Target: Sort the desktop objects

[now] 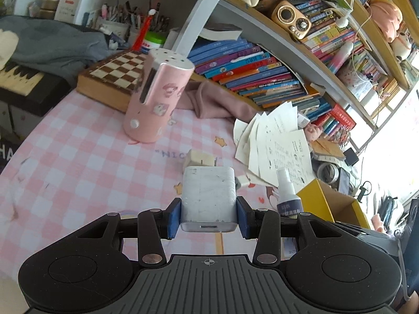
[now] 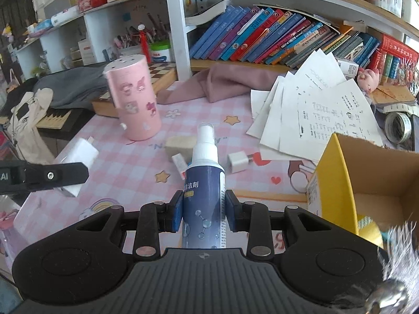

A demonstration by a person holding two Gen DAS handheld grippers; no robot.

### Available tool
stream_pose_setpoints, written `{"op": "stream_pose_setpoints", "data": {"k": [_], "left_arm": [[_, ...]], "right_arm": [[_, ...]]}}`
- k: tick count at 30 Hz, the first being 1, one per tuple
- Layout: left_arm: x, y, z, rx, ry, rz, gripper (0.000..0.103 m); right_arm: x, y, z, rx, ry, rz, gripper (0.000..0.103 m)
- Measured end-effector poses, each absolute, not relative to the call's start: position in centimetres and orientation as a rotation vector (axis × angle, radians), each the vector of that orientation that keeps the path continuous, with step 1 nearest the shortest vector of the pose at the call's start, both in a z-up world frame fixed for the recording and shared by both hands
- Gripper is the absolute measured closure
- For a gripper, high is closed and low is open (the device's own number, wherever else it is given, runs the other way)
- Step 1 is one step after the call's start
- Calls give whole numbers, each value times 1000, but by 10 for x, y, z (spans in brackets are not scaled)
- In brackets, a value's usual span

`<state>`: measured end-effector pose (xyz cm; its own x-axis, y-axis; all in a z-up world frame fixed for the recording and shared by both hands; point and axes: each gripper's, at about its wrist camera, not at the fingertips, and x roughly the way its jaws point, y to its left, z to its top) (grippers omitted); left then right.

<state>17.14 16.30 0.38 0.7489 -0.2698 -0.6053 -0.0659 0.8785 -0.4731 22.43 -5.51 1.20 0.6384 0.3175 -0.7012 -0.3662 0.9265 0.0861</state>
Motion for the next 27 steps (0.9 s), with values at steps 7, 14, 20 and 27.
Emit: {"op": "stream_pose_setpoints", "data": {"k": [7, 14, 20, 27], "left_arm": [[133, 175, 4, -521, 708, -90, 61], [100, 176, 6, -527, 694, -88, 61], [79, 166, 3, -516, 709, -119, 61], [61, 152, -4, -504, 756, -170, 61]], "right_arm": [[196, -44, 13, -75, 792, 412, 73], [161, -38, 15, -105, 782, 433, 73], [131, -49, 11, -90, 786, 415, 73], [97, -65, 3, -56, 810, 372, 73]]}}
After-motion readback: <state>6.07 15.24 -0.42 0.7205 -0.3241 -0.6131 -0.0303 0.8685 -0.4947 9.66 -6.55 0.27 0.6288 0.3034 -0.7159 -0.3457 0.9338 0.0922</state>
